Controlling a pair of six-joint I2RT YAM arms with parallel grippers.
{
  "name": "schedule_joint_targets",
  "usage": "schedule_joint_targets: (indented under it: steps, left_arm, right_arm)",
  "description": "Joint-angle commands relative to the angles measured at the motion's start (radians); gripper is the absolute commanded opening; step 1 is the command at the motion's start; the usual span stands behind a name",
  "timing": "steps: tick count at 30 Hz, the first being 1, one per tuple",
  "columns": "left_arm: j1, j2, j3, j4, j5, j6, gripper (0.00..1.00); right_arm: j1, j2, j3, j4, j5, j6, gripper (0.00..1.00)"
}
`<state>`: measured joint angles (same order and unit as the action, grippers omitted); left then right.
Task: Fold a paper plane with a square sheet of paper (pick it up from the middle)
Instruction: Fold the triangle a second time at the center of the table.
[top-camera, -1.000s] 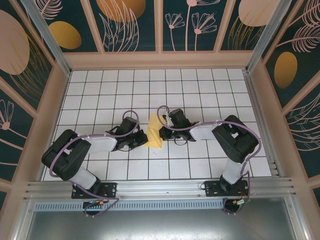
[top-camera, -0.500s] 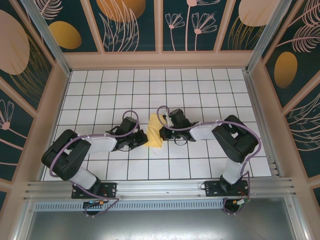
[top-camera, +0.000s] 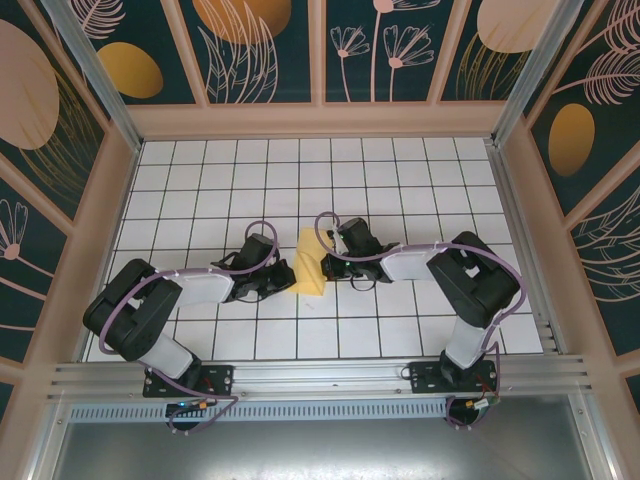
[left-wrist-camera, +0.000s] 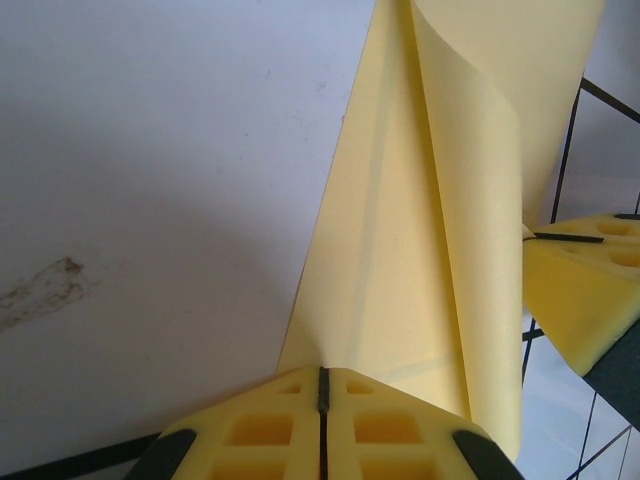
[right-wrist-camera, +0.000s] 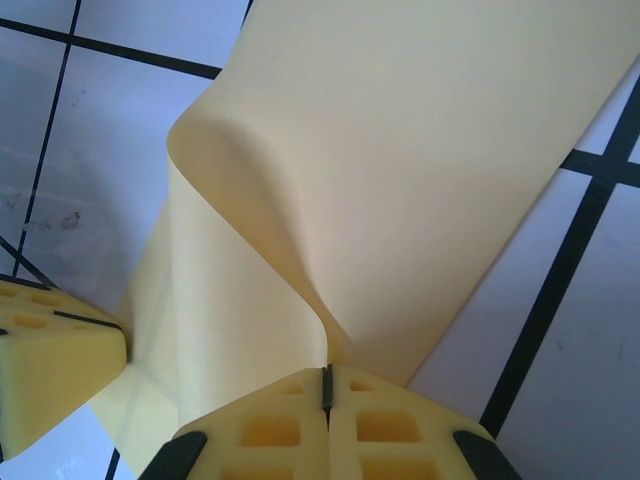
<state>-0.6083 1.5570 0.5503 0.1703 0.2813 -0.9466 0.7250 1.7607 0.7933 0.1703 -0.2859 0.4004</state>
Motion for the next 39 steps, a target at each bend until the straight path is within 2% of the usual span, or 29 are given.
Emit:
schedule_joint_targets:
  steps: [1,24,39]
  left_arm:
    - [0.004,0.029,-0.006,-0.091,-0.06,0.017,0.08]
    - [0.005,0.023,-0.007,-0.092,-0.06,0.017,0.08]
    - [0.005,0.021,-0.008,-0.097,-0.062,0.019,0.08]
  right_arm:
    - [-0.009,-0.015,0.031,-0.035,0.007,-0.028,0.0]
    - [-0.009,0.038,0.057,-0.043,-0.003,-0.043,0.0]
    - [-0.009,0.008,0.079,-0.054,-0.014,-0.055,0.0]
